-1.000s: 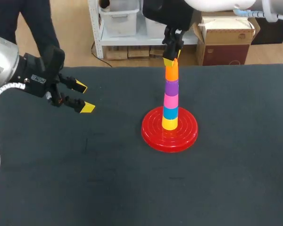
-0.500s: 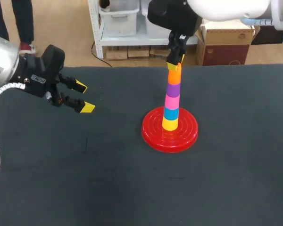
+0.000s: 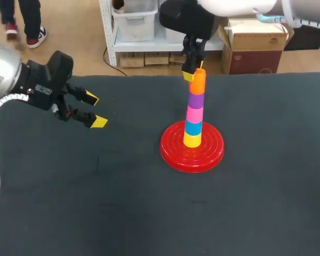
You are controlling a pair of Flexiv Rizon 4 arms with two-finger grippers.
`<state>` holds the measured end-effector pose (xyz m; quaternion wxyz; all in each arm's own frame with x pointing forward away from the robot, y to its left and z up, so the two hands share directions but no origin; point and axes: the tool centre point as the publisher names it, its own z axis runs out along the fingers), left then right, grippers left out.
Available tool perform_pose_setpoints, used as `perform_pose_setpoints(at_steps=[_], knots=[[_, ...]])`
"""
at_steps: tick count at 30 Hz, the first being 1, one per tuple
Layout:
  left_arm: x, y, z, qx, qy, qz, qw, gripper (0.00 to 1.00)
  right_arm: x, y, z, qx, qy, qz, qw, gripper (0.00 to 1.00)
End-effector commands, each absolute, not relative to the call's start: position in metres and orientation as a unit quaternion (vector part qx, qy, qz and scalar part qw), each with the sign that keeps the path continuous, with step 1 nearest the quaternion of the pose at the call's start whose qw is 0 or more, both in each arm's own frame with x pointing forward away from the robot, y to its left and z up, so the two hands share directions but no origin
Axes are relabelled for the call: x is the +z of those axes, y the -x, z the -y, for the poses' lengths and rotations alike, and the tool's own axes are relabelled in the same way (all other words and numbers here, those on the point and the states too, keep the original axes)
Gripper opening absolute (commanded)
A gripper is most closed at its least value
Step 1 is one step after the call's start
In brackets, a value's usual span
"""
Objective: Pick up and stack the cylinders on the red base in this order: pink,purple,orange,green
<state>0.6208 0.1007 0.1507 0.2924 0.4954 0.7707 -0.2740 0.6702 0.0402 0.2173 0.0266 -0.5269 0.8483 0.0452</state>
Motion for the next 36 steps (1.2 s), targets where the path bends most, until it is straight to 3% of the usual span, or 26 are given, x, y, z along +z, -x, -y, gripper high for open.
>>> perform_pose_setpoints(at_steps=[1, 16, 36], knots=[[0.15, -0.621, -0.101, -0.274, -0.496, -0.771, 0.293, 1.0, 0.227, -0.661, -0.03, 0.082, 0.526, -0.844, 0.058, 1.0], [0.15, -0.621, -0.101, -0.274, -0.496, -0.771, 0.293, 1.0, 0.237, -0.712, 0.026, 0.141, 0.399, -0.895, 0.145, 1.0], [0.15, -0.621, -0.101, -0.274, -0.496, -0.771, 0.293, 1.0, 0.087, -0.808, 0.034, 0.06, 0.325, -0.943, 0.034, 1.0]])
